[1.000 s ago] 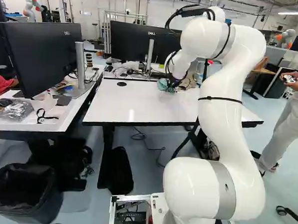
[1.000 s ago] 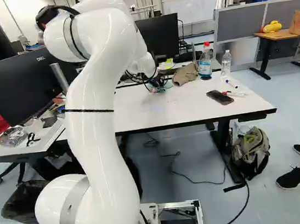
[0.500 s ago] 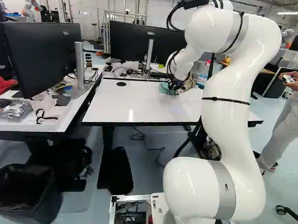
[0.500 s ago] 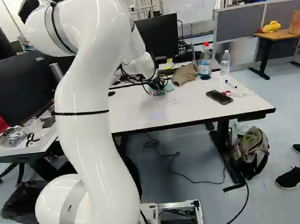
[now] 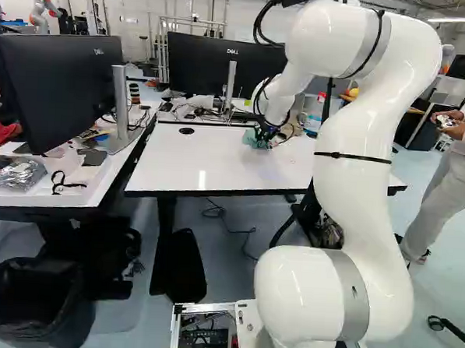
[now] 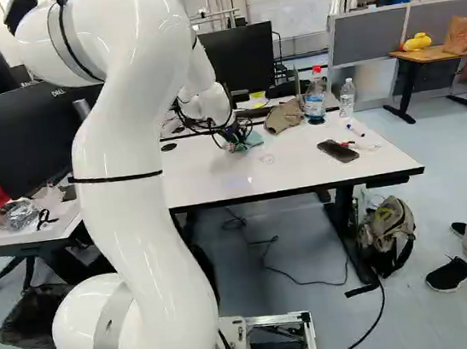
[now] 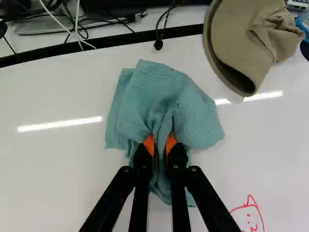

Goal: Clean the table with the green towel

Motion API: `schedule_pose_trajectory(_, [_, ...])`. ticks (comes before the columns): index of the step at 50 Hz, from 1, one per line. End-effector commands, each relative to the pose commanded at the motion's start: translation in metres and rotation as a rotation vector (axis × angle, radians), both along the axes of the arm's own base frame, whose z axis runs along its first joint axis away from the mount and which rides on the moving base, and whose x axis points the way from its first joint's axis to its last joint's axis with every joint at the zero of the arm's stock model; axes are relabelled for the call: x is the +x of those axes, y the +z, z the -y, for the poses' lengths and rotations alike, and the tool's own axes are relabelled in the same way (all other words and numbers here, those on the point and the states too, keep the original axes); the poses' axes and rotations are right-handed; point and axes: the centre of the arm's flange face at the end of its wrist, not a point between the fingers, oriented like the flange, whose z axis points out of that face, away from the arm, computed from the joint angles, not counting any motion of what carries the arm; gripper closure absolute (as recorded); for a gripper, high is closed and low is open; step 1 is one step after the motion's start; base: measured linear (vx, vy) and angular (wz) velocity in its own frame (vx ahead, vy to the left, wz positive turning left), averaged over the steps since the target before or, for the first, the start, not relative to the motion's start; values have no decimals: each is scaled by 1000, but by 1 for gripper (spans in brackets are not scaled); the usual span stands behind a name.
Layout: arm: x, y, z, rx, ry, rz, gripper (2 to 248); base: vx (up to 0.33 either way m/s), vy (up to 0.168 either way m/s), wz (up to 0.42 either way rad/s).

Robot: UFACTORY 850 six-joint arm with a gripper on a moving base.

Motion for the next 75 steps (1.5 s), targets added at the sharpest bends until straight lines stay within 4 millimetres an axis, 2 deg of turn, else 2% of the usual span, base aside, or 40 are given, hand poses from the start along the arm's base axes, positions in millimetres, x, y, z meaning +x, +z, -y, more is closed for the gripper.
schedule_pose_trajectory(15, [15, -1, -19, -1, 32, 11, 204, 0, -1, -7])
schedule_pose_trajectory(60, [94, -10, -20, -8, 42, 84, 204, 0, 0, 0])
schedule_pose_trajectory(75, [95, -9, -20, -8, 42, 86, 204, 0, 0, 0])
